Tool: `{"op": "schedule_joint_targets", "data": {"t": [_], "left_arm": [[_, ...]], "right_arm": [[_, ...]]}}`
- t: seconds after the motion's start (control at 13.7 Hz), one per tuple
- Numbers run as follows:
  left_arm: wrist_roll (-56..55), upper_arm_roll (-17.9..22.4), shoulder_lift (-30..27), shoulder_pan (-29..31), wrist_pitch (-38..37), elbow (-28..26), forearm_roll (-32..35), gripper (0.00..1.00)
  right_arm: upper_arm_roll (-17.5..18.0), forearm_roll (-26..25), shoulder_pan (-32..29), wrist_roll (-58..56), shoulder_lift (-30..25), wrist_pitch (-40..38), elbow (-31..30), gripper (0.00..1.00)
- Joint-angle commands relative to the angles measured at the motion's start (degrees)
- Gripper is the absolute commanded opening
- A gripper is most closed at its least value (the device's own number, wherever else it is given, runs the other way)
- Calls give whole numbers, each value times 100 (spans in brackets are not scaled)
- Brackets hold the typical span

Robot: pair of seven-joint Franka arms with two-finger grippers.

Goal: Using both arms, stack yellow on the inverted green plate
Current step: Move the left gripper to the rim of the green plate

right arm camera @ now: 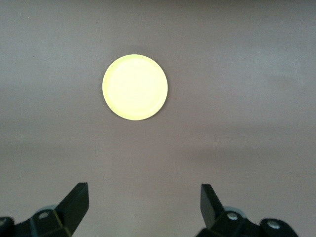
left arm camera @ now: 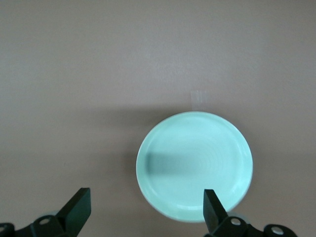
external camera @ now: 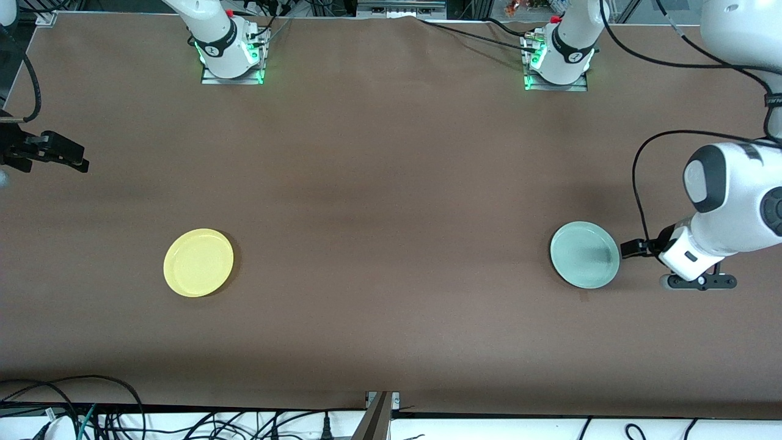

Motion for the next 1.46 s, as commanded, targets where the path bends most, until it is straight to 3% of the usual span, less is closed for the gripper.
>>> {"op": "schedule_joint_targets", "data": {"t": [0.0, 0.59, 1.1, 1.39], "left_arm": [[-48, -14, 336, 6, 365, 22, 45, 100], [-4, -5, 381, 67, 1938, -1181, 45, 100], [-31, -14, 486, 59, 1948, -1129, 45, 100], [-4, -14, 521, 32, 1948, -1112, 54, 82]], "right_arm": [[18, -46, -18, -20, 44, -100, 129, 100], [18, -19, -18, 7, 44, -92, 129, 100], [18, -19, -18, -20, 44, -92, 129, 100], [18, -37, -18, -20, 44, -100, 129, 100]]}}
